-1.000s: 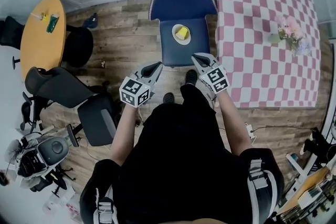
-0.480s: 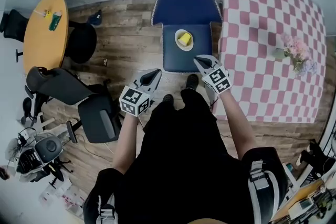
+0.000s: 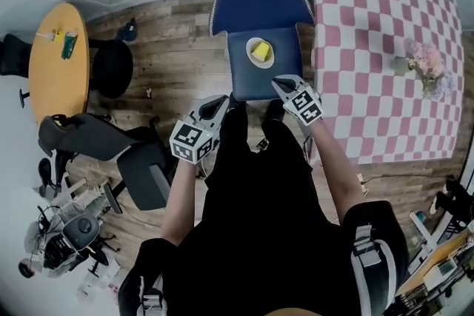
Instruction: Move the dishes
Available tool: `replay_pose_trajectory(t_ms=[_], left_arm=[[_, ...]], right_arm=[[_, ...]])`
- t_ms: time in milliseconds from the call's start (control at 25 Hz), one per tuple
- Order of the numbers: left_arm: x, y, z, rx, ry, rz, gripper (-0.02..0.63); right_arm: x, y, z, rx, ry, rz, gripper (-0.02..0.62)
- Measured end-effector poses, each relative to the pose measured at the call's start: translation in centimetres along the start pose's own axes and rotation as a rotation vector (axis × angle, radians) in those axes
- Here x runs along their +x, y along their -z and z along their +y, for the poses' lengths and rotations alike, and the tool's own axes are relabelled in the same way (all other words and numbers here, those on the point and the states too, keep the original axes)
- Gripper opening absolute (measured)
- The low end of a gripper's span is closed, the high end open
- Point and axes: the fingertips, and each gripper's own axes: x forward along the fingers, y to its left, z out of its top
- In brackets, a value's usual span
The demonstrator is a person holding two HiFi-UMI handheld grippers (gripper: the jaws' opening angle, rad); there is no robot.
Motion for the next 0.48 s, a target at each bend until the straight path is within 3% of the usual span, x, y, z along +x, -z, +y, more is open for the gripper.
replay_pose_trajectory(t_ms=[240, 480], left_arm=[[1.5, -0.5, 4.2, 0.065, 0.15, 0.036, 0.021], [4.1, -0.3, 9.6, 0.096, 0.219, 0.084, 0.021]], right_arm=[[3.5, 0.4, -0.8, 0.103, 0.124, 0.026, 0.017], [7.9, 0.0, -2.4, 0.192, 0.202, 0.046, 0.017]])
